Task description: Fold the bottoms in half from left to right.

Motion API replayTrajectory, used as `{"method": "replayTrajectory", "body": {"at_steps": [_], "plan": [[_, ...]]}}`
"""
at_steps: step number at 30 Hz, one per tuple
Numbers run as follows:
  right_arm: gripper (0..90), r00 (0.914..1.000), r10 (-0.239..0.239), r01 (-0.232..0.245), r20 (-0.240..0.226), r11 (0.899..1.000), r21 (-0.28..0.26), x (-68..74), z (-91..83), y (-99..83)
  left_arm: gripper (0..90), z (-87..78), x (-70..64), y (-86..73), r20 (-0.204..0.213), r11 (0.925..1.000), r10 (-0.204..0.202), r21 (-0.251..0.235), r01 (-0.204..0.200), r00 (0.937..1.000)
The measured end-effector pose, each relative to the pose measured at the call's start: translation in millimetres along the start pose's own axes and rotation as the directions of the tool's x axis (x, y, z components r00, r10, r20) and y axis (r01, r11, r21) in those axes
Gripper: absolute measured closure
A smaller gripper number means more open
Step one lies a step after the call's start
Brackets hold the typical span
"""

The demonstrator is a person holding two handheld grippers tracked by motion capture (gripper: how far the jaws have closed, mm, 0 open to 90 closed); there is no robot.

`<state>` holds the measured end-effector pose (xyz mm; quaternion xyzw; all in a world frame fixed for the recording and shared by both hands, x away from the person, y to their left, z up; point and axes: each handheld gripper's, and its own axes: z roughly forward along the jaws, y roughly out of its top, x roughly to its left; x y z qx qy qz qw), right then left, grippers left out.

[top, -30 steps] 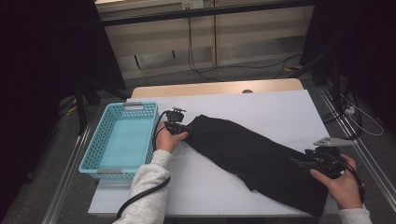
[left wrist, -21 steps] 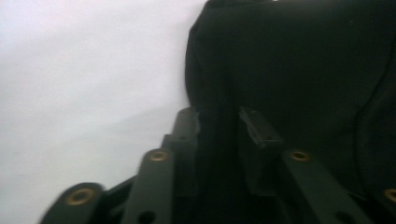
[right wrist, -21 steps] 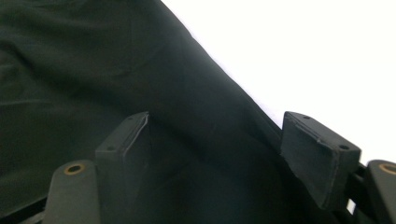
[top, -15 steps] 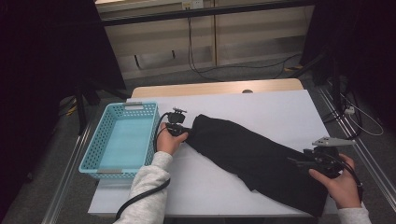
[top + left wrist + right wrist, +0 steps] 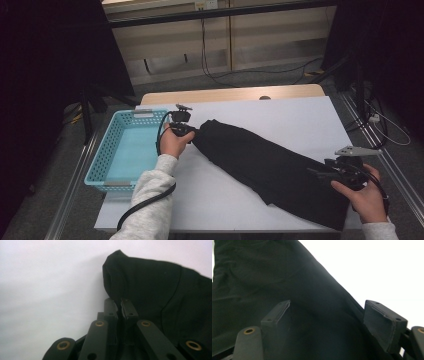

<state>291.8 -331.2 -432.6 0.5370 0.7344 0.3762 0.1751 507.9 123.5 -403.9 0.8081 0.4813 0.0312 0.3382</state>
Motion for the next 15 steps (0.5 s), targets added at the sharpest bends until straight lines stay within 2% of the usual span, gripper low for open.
{"method": "replayTrajectory", "body": {"at_steps": [5,15], "plan": [[22.4,1.0000,0.000,0.000,-0.004,1.000,0.001,0.5,0.5,-0.1,84.6,-14.3,9.0,8.1,-0.025,1.0000,-0.009,-0.001,0.009,0.9996],[22.0,1.0000,-0.001,0.001,-0.006,1.000,0.002,1.1,0.9,0.3,84.6,-25.7,23.7,12.7,-0.049,0.9995,-0.028,0.010,0.028,0.9984]]}}
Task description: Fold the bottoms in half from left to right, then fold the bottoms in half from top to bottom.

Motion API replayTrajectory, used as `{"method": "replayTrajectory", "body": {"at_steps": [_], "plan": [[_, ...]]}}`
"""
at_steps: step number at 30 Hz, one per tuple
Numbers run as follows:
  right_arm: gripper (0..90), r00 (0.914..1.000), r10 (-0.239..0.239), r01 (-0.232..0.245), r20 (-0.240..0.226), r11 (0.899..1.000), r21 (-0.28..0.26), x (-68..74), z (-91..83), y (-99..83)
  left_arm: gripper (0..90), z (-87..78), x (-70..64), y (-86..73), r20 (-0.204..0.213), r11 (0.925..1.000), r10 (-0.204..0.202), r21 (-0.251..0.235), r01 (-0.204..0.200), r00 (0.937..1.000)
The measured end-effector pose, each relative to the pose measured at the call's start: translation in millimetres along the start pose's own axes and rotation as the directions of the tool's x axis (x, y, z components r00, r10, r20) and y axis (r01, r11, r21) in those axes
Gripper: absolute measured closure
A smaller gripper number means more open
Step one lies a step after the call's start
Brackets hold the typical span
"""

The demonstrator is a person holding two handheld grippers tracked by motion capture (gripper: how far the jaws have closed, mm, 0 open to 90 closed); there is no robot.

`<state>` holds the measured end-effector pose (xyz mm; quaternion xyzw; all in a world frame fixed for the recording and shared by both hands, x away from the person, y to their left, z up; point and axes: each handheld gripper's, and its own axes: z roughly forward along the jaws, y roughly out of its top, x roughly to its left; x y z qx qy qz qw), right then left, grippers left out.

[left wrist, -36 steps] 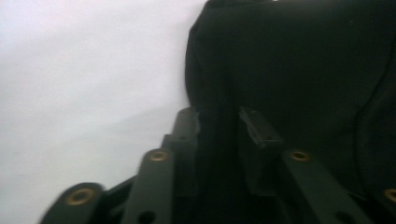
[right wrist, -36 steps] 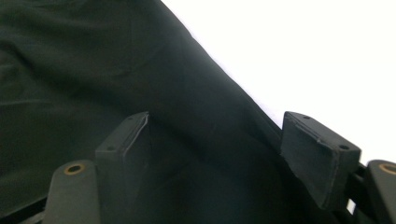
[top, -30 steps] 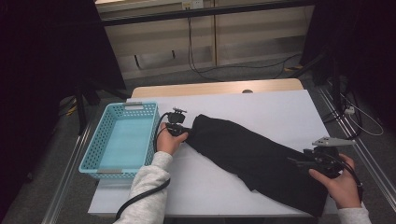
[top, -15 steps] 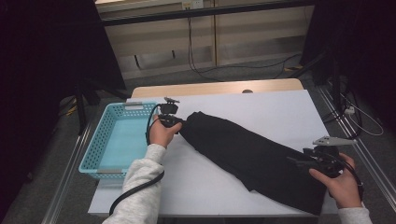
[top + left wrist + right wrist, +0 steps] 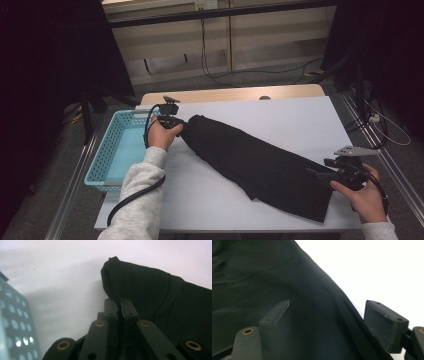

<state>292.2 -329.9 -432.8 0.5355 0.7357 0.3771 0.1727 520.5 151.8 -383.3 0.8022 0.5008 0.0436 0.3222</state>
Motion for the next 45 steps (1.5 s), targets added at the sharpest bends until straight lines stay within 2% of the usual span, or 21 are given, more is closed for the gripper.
{"method": "replayTrajectory", "body": {"at_steps": [14,20,45], "plan": [[20.6,0.9999,-0.007,0.007,-0.013,1.000,-0.009,0.4,0.0,0.5,84.7,-6.2,2.6,3.7,0.004,0.9999,-0.008,0.008,0.008,1.0000],[19.4,0.9999,-0.009,0.008,-0.013,1.000,-0.008,0.6,0.6,0.3,84.7,-9.5,2.9,5.3,-0.015,0.9999,-0.001,0.011,0.001,0.9999],[18.5,0.9996,-0.023,0.022,-0.019,1.000,-0.022,3.0,1.6,3.9,84.7,-22.0,4.5,15.5,-0.042,1.0000,0.005,0.000,-0.005,0.9991]]}}
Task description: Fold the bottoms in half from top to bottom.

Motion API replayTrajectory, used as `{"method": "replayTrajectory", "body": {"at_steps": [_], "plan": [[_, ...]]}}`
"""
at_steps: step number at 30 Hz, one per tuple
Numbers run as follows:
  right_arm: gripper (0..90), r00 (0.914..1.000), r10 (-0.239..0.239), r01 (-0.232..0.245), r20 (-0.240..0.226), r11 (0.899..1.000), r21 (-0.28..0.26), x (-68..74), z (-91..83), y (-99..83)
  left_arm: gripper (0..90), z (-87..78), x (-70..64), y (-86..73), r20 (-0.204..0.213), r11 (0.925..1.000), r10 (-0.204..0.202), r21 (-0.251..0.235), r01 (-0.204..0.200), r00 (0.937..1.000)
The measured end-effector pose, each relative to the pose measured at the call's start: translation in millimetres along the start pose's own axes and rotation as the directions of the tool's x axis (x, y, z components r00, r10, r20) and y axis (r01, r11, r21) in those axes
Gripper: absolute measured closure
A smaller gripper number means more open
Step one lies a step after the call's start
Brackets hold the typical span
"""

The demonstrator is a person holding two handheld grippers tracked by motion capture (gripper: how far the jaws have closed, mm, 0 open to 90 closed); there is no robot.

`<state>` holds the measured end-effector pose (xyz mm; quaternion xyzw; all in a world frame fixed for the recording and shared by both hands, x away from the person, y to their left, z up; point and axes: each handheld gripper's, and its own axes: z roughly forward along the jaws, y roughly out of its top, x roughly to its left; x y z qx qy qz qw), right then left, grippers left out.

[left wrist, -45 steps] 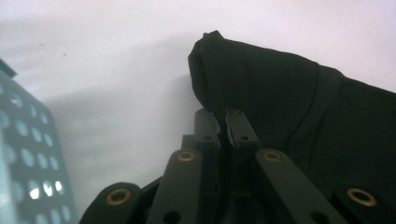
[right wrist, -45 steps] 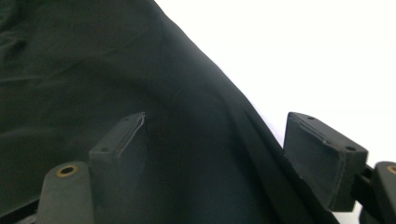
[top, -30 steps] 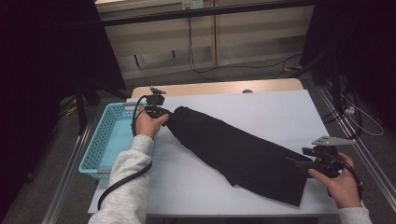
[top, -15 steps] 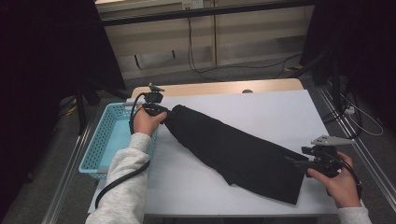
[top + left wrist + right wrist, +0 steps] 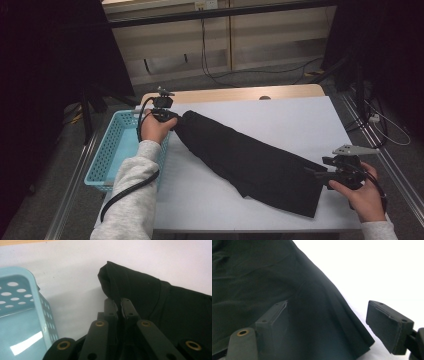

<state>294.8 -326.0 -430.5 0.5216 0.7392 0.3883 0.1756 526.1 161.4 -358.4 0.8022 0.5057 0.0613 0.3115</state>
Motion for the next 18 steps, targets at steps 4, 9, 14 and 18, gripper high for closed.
{"method": "replayTrajectory", "body": {"at_steps": [4,9,14,18], "plan": [[18.5,1.0000,-0.002,0.002,-0.001,1.000,0.001,-0.1,0.3,-0.2,84.8,-4.0,2.8,1.9,-0.009,1.0000,-0.002,-0.006,0.002,1.0000],[18.5,1.0000,0.000,0.000,-0.003,1.000,0.001,0.6,1.7,1.0,84.8,-12.4,8.5,5.1,-0.035,0.9996,-0.016,-0.024,0.015,0.9992],[18.5,1.0000,-0.003,0.003,-0.005,1.000,0.002,1.9,2.4,1.9,84.8,-14.5,3.5,5.3,-0.021,0.9996,0.001,-0.029,-0.001,0.9998],[18.5,0.9999,-0.008,0.008,-0.008,1.000,0.004,2.7,3.3,2.4,84.7,-11.7,-14.3,3.0,0.021,0.9981,0.045,-0.043,-0.044,0.9988]]}}
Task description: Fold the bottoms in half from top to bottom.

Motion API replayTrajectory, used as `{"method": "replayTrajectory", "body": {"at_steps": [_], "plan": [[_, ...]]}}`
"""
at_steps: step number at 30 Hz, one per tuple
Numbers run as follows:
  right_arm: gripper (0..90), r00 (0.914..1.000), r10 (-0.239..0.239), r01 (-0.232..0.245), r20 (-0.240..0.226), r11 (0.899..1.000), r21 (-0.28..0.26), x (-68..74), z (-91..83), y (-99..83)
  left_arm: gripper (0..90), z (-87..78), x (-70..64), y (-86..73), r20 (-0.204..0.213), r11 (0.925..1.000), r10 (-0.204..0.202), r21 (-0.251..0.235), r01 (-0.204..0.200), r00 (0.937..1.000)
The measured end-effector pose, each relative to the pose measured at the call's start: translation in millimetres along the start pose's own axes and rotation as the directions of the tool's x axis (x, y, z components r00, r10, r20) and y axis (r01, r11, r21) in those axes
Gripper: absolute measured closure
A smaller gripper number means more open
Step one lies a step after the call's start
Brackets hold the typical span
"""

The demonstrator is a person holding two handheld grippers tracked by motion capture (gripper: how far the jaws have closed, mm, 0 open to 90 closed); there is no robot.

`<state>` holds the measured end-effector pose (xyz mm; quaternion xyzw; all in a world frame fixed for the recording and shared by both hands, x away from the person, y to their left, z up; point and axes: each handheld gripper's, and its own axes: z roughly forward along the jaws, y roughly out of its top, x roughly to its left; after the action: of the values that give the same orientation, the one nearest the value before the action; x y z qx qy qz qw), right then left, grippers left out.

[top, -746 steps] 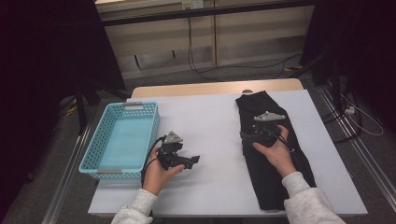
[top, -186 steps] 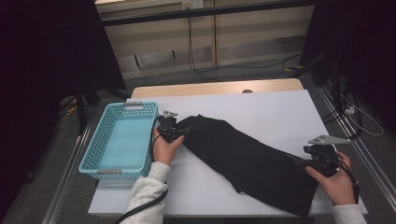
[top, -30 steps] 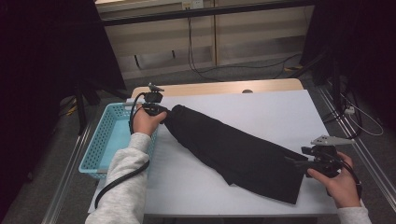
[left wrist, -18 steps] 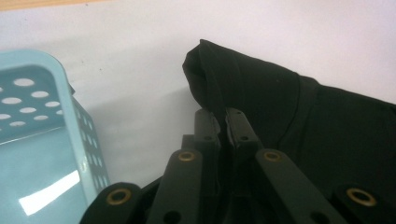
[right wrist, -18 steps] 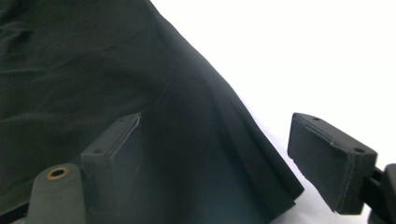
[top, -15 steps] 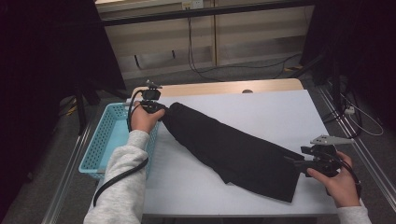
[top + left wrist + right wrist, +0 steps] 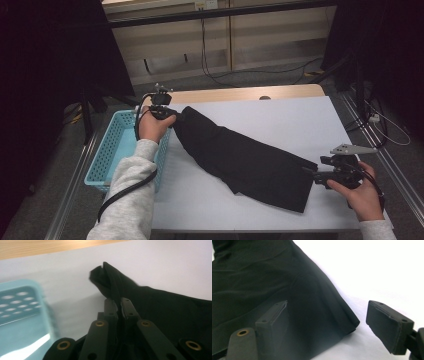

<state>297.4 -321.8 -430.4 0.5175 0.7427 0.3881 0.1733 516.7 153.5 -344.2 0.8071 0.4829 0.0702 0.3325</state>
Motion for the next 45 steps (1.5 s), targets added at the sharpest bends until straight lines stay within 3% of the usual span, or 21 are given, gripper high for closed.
{"method": "replayTrajectory", "body": {"at_steps": [5,6,7,9,20,23,33,39,42,45], "plan": [[18.5,1.0000,-0.002,0.002,-0.002,1.000,0.001,1.0,0.3,0.3,84.7,7.0,-26.7,-5.0,0.062,0.9982,0.060,-0.004,-0.059,0.9963],[18.5,1.0000,-0.002,0.002,-0.002,1.000,0.001,1.0,0.3,0.3,84.7,7.0,-26.7,-5.0,0.062,0.9982,0.060,-0.004,-0.059,0.9963],[18.4,1.0000,0.001,-0.001,-0.004,1.000,0.000,0.7,0.4,-0.1,84.7,10.6,-33.8,-8.8,0.091,0.9980,0.062,-0.010,-0.062,0.9939],[18.5,1.0000,0.000,0.000,-0.005,1.000,0.000,0.6,0.7,-0.3,84.7,12.6,-37.6,-10.9,0.093,0.9978,0.066,-0.013,-0.066,0.9934],[18.4,0.9999,-0.006,0.007,-0.010,1.000,0.002,3.2,2.0,0.6,84.7,39.7,-75.3,-36.5,0.186,0.9906,0.135,-0.004,-0.137,0.9731],[18.3,0.9999,-0.009,0.009,-0.011,1.000,0.005,3.6,2.4,0.4,84.7,46.9,-83.9,-44.0,0.208,0.9909,0.134,-0.011,-0.134,0.9690],[18.2,0.9999,-0.011,0.011,-0.010,1.000,0.001,4.8,2.3,0.7,84.4,67.6,-99.6,-68.7,0.255,0.9877,0.156,-0.031,-0.153,0.9542],[18.1,0.9998,-0.017,0.017,-0.013,1.000,0.004,6.3,3.1,1.6,84.2,71.2,-106.0,-70.8,0.262,0.9841,0.177,-0.055,-0.169,0.9487],[18.1,0.9998,-0.015,0.015,-0.015,1.000,0.000,6.7,2.5,1.9,83.8,69.2,-111.5,-69.7,0.272,0.9820,0.188,-0.065,-0.177,0.9436],[18.0,0.9998,-0.014,0.014,-0.016,1.000,-0.001,7.1,2.6,2.0,82.9,68.4,-116.6,-69.2,0.296,0.9789,0.203,-0.081,-0.187,0.9332]]}}
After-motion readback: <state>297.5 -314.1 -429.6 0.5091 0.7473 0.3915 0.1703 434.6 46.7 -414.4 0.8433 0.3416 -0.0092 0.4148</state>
